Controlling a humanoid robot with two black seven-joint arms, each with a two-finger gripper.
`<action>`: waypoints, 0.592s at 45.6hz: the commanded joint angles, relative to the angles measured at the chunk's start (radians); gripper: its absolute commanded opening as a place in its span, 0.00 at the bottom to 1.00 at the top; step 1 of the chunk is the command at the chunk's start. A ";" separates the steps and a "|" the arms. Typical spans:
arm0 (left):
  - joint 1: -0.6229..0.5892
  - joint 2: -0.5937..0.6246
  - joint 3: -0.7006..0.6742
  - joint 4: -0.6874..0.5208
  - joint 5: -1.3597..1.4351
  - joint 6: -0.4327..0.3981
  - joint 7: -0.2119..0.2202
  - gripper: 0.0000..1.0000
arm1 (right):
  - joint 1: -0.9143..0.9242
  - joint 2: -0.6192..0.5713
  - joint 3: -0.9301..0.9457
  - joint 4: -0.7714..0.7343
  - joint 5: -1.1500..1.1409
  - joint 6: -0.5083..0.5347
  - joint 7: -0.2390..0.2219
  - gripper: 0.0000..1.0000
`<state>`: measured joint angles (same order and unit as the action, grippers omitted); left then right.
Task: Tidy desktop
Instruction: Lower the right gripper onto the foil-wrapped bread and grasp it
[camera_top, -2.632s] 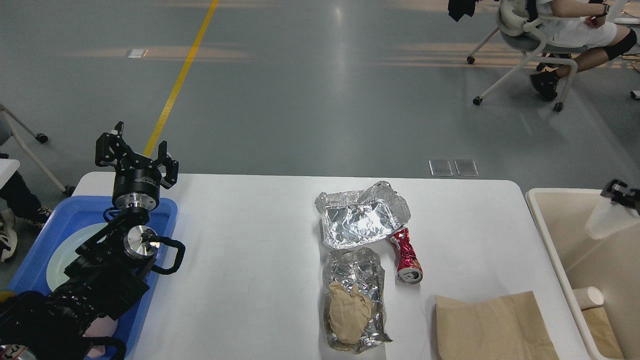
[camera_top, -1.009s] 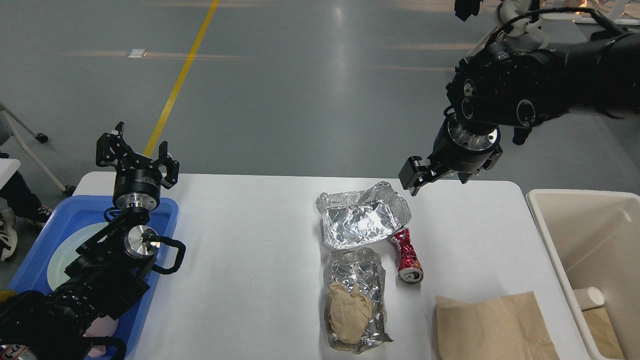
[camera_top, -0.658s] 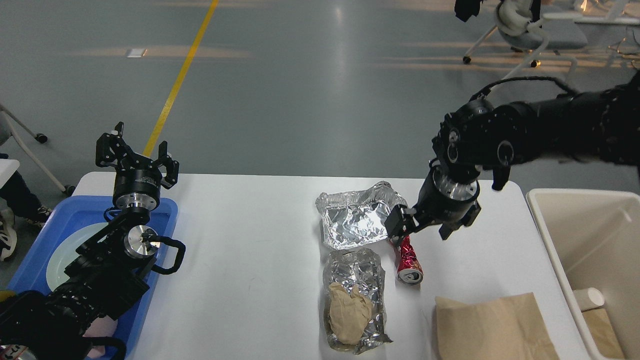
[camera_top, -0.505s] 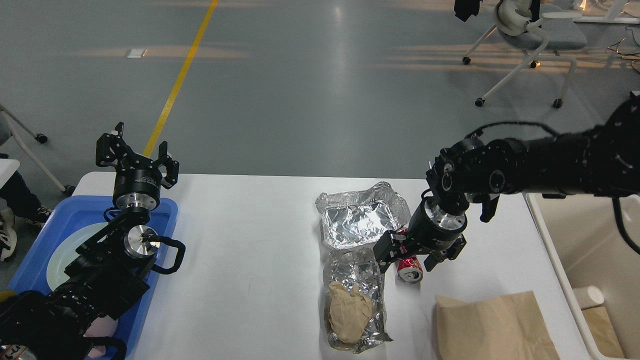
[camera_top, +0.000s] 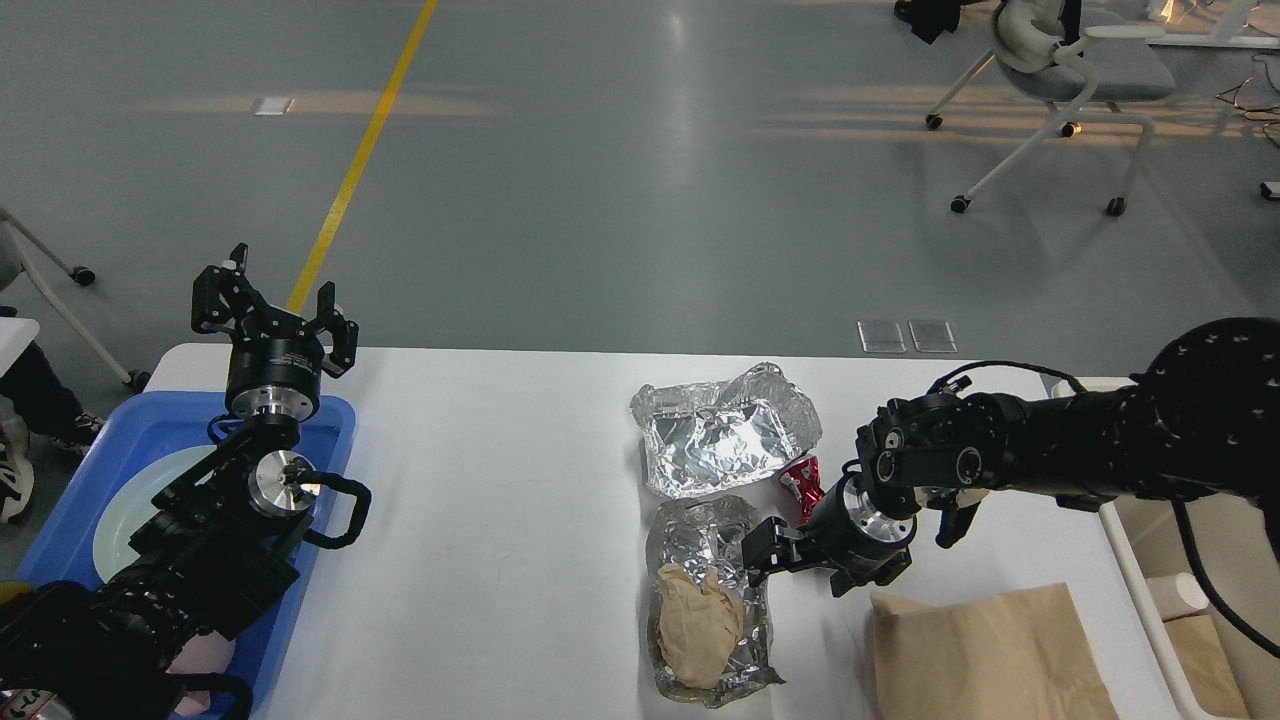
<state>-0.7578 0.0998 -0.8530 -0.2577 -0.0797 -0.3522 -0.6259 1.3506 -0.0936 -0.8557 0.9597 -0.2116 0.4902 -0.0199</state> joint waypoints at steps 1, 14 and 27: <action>0.000 0.000 0.000 0.000 0.000 -0.001 0.000 0.96 | -0.011 0.002 0.001 -0.009 0.000 -0.009 0.000 0.98; 0.000 0.000 0.000 0.000 0.000 0.001 0.000 0.96 | -0.056 0.002 0.020 -0.013 0.000 -0.107 0.000 0.71; 0.000 0.000 0.000 0.000 0.000 -0.001 0.000 0.96 | -0.061 0.003 0.023 0.004 0.001 -0.050 -0.003 0.00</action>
<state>-0.7578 0.0997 -0.8530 -0.2577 -0.0797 -0.3523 -0.6259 1.2879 -0.0906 -0.8352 0.9590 -0.2116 0.4043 -0.0228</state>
